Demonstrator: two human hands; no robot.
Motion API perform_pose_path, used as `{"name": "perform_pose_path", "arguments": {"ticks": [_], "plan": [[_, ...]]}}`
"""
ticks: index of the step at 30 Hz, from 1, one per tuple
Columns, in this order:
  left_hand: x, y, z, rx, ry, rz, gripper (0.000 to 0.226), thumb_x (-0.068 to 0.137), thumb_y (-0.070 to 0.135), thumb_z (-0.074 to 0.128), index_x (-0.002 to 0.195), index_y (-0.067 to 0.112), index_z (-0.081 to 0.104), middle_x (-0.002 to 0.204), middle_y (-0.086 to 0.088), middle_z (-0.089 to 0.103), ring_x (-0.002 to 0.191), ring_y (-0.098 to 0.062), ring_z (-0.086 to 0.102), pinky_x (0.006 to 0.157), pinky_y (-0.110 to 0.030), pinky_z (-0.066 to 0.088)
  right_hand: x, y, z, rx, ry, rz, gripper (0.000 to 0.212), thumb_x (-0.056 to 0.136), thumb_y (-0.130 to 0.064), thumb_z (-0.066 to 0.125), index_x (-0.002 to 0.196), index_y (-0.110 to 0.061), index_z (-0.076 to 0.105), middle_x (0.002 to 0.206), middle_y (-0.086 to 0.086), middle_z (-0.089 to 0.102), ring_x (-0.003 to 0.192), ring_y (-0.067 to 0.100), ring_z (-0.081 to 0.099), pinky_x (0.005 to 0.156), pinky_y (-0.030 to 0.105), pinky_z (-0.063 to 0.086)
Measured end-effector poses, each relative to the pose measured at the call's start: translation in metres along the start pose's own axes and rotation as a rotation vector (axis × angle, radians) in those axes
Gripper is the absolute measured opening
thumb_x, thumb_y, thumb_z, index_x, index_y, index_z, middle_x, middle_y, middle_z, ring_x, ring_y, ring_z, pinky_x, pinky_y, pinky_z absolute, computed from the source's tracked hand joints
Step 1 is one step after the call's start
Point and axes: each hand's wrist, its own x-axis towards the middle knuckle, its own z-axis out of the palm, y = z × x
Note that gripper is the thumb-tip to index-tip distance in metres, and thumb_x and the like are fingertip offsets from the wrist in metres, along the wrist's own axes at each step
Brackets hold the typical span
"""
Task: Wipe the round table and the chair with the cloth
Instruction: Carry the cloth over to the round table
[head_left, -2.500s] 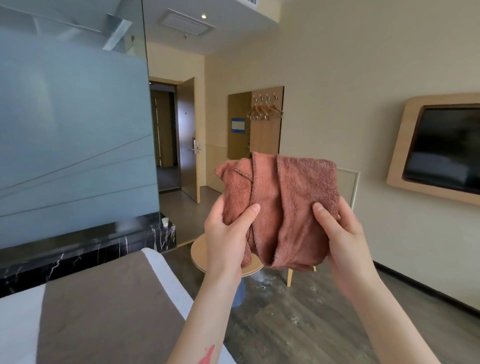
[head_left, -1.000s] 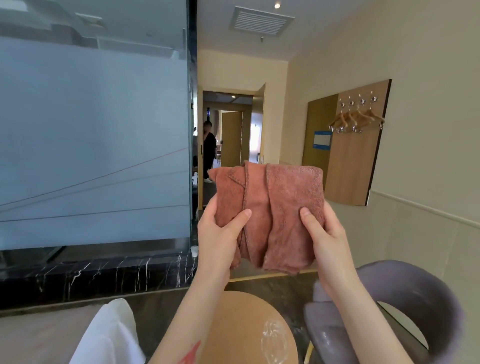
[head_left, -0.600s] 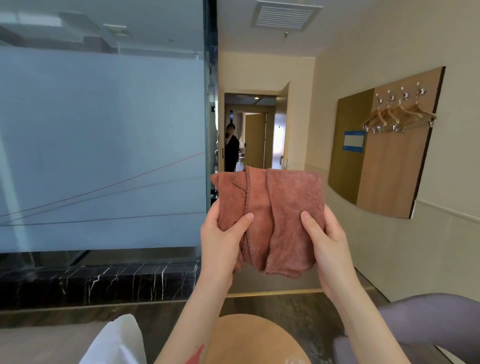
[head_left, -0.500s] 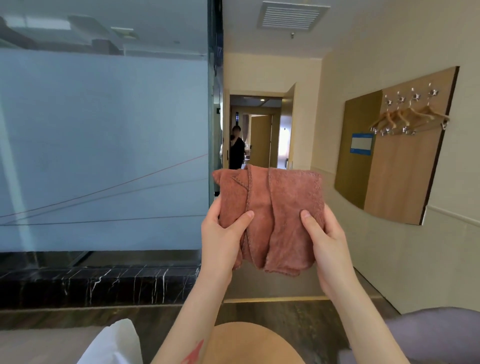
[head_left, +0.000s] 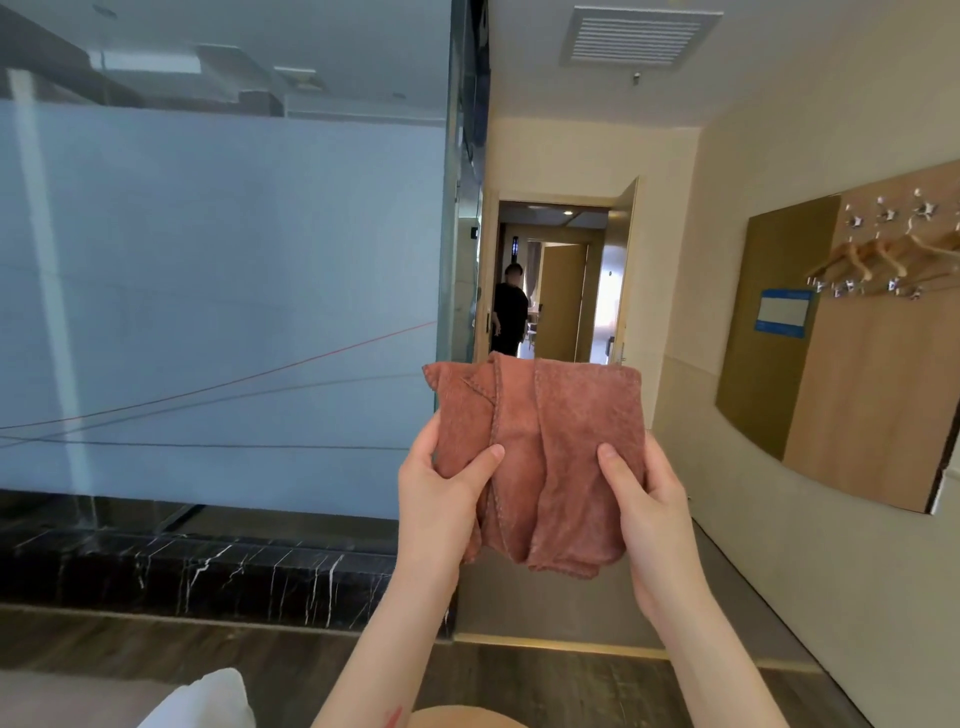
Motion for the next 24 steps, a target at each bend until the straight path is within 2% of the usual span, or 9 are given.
{"name": "perform_pose_path", "arguments": {"ticks": [4, 7, 11, 16, 20, 24], "plan": [[0.019, -0.013, -0.005, 0.026, -0.004, -0.024, 0.044, 0.079, 0.001, 0.068, 0.119, 0.017, 0.060, 0.100, 0.003, 0.071, 0.091, -0.012, 0.068, 0.083, -0.034, 0.056, 0.012, 0.018, 0.009, 0.035, 0.016, 0.035, 0.023, 0.091, -0.027, 0.050, 0.109, -0.042, 0.050, 0.112, -0.014, 0.058, 0.101, 0.003, 0.057, 0.083, 0.025, 0.048], [0.031, -0.024, -0.010, 0.026, -0.004, -0.033, 0.044, 0.079, -0.001, 0.067, 0.117, 0.020, 0.060, 0.096, 0.007, 0.070, 0.087, -0.007, 0.068, 0.081, -0.030, 0.057, 0.019, 0.034, 0.014, 0.026, 0.022, 0.073, 0.031, 0.091, -0.027, 0.050, 0.122, -0.031, 0.050, 0.114, -0.011, 0.059, 0.104, 0.006, 0.057, 0.091, 0.031, 0.048], [0.039, -0.046, -0.017, 0.059, 0.009, -0.070, 0.046, 0.079, 0.001, 0.067, 0.122, 0.017, 0.058, 0.106, -0.001, 0.069, 0.096, -0.015, 0.067, 0.085, -0.035, 0.056, 0.026, 0.058, 0.019, -0.001, 0.026, 0.122, 0.032, 0.092, -0.027, 0.049, 0.124, -0.030, 0.050, 0.116, -0.010, 0.059, 0.106, 0.007, 0.056, 0.095, 0.035, 0.046], [0.040, -0.085, -0.031, 0.134, 0.037, -0.139, 0.045, 0.079, 0.002, 0.068, 0.119, 0.019, 0.057, 0.097, 0.010, 0.066, 0.090, -0.003, 0.063, 0.083, -0.026, 0.055, 0.021, 0.101, 0.022, -0.042, 0.036, 0.235, 0.036, 0.092, -0.026, 0.049, 0.128, -0.030, 0.047, 0.122, -0.006, 0.056, 0.109, 0.011, 0.055, 0.100, 0.038, 0.044], [0.030, -0.116, -0.043, 0.221, 0.077, -0.223, 0.050, 0.079, 0.002, 0.067, 0.126, 0.012, 0.054, 0.109, -0.002, 0.065, 0.097, -0.011, 0.062, 0.094, -0.037, 0.051, 0.007, 0.135, 0.023, -0.079, 0.042, 0.309, 0.033, 0.092, -0.021, 0.049, 0.125, -0.025, 0.051, 0.119, -0.004, 0.060, 0.110, 0.012, 0.056, 0.101, 0.037, 0.044], [0.027, -0.141, -0.051, 0.293, 0.105, -0.288, 0.052, 0.079, 0.006, 0.068, 0.128, 0.011, 0.052, 0.119, -0.008, 0.063, 0.108, -0.020, 0.060, 0.098, -0.044, 0.049, 0.000, 0.163, 0.021, -0.134, 0.059, 0.371, 0.036, 0.092, -0.023, 0.050, 0.128, -0.023, 0.049, 0.125, -0.001, 0.057, 0.114, 0.015, 0.054, 0.102, 0.041, 0.043]]}}
